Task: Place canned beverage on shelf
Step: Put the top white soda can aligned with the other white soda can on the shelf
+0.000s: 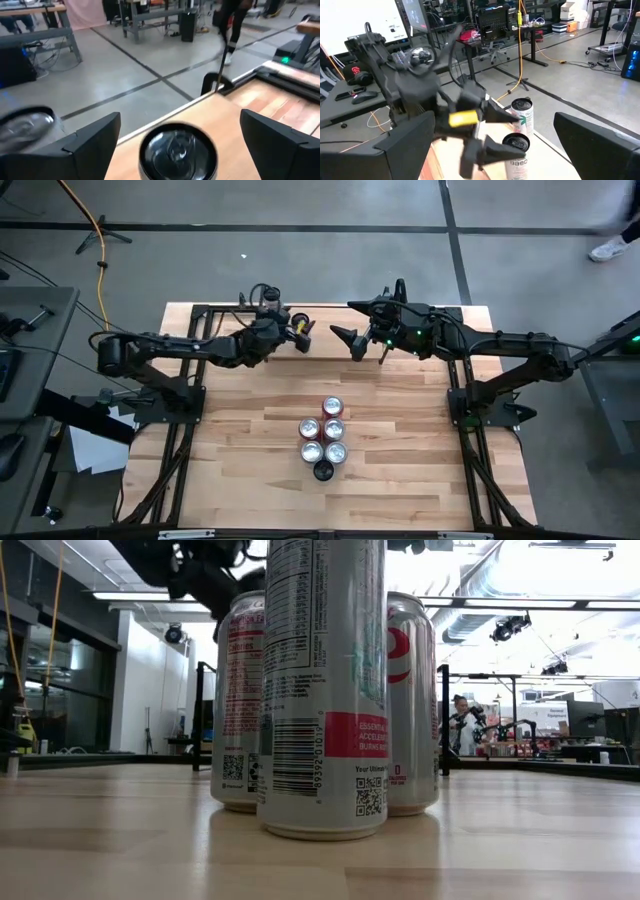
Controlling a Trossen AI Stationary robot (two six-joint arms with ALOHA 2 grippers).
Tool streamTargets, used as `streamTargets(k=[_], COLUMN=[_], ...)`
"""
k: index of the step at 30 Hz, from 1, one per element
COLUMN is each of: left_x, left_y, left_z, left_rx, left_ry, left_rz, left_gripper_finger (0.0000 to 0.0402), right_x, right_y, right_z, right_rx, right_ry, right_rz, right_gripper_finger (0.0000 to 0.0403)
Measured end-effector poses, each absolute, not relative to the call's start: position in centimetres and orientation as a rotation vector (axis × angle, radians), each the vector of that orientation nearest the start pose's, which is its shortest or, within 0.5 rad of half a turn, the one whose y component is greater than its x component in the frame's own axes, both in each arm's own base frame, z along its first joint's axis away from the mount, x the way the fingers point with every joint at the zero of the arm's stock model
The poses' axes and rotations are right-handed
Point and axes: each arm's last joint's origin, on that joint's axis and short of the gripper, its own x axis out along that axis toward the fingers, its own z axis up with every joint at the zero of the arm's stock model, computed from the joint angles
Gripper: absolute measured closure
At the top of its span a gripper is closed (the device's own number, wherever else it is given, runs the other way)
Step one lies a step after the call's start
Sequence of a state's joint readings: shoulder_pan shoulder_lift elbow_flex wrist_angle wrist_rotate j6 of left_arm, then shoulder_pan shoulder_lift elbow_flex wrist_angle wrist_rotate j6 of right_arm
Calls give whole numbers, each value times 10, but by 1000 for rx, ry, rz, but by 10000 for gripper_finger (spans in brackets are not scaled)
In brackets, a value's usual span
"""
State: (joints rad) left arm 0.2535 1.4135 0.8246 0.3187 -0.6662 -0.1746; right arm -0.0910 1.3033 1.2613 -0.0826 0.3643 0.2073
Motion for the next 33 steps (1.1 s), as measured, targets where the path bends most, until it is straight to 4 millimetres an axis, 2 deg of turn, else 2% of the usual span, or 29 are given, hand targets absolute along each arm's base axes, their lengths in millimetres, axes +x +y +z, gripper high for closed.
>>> streamTargets(k=[4, 10, 15, 17, 23, 28, 33], left_x=[272, 235, 198, 184, 159, 154, 155], left_y=[85, 62, 41, 36, 28, 26, 26], left_z=[282, 332, 367, 377, 388, 391, 390], left_rx=[-128, -204, -272, -285, -312, -360, -388], left_ry=[115, -89, -262, -313, -361, -386, -381], left_rz=[865, 717, 564, 538, 434, 373, 356], left_gripper_finger=[31, 30, 30, 30, 30, 30, 30], right_x=[289, 290, 296, 304, 348, 384, 412], right_y=[-37, -41, -56, -64, -91, -114, -127], right_z=[396, 395, 395, 394, 386, 371, 357], right_rx=[196, 333, 388, 394, 379, 366, 408], right_ry=[74, 38, 66, 141, 402, 538, 586], right_rz=[-466, -507, -512, -499, -468, -510, -563], right_gripper_finger=[7, 7, 7, 7, 7, 7, 7])
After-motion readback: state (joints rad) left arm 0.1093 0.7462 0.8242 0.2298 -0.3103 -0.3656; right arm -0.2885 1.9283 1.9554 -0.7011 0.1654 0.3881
